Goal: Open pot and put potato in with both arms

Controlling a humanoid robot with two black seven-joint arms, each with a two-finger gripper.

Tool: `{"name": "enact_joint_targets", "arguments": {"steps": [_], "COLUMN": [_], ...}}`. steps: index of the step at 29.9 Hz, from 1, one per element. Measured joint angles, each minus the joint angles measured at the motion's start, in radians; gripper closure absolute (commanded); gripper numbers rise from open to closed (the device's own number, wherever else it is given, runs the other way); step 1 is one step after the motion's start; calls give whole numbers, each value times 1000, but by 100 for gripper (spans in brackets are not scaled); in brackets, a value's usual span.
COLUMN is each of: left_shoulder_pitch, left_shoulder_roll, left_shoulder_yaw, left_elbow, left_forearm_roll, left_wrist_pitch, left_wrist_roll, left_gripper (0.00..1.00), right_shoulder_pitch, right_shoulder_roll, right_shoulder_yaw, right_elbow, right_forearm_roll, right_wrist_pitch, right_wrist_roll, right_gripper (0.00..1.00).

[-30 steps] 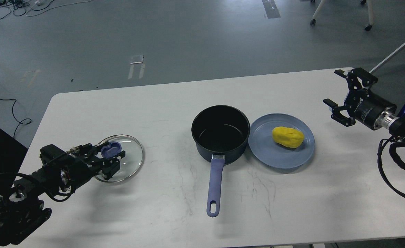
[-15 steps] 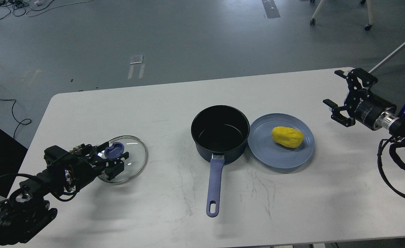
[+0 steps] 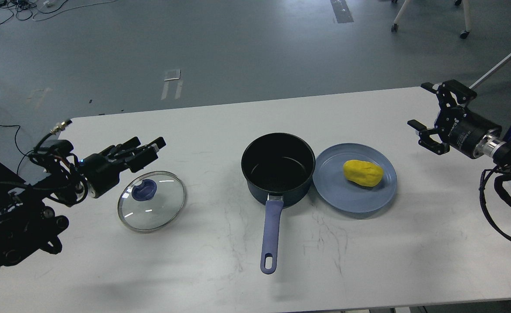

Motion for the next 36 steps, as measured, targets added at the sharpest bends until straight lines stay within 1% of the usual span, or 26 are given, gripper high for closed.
{"name": "enact_joint_targets", "arguments": {"steps": [2, 4, 8, 11, 13, 17, 20, 24, 26, 28, 30, 32, 36], "left_shoulder_pitch": [-36, -52, -50, -40, -20, 37, 65, 76, 76, 74, 70, 70, 68], "left_shoulder_roll": [-13, -53, -144, -196, -233, -298, -315, -320, -322, -323, -324, -327, -339], "left_shoulder_yaw": [-2, -2, -5, -36, -77, -213, -260, -281, -291, -299, -303, -304, -312], "left_elbow": [-4, -4, 14, 57, 100, 209, 233, 236, 236, 236, 232, 230, 227], "left_forearm_roll": [-139, -290, -481, -620, -704, -782, -790, -797, -807, -813, -815, -815, -816], "left_wrist_pitch": [-61, -113, -137, -172, -232, -408, -475, -501, -502, -502, -502, -500, -496], "left_wrist_roll": [0, 0, 0, 0, 0, 0, 0, 0, 0, 0, 0, 0, 0], "left_gripper": [2, 2, 2, 2, 2, 2, 2, 2, 2, 2, 2, 2, 2], "right_shoulder_pitch": [22, 39, 50, 51, 52, 74, 120, 220, 299, 403, 502, 602, 709], "right_shoulder_roll": [-9, -19, -28, -40, -44, -59, -88, -115, -116, -103, -68, -6, 122], "right_shoulder_yaw": [0, 0, 0, 0, -1, -1, -1, -21, -92, -202, -318, -441, -620], "right_elbow": [6, 13, 33, 51, 60, 78, 119, 185, 199, 207, 216, 223, 226], "right_forearm_roll": [-80, -150, -209, -256, -296, -430, -594, -835, -942, -1033, -1098, -1152, -1253], "right_wrist_pitch": [0, 0, 0, 0, 0, 0, 0, 0, 0, 0, 0, 0, -1], "right_wrist_roll": [0, 0, 0, 0, 0, 0, 0, 0, 0, 0, 0, 0, 0], "right_gripper": [2, 2, 2, 2, 2, 2, 2, 2, 2, 2, 2, 2, 2]}}
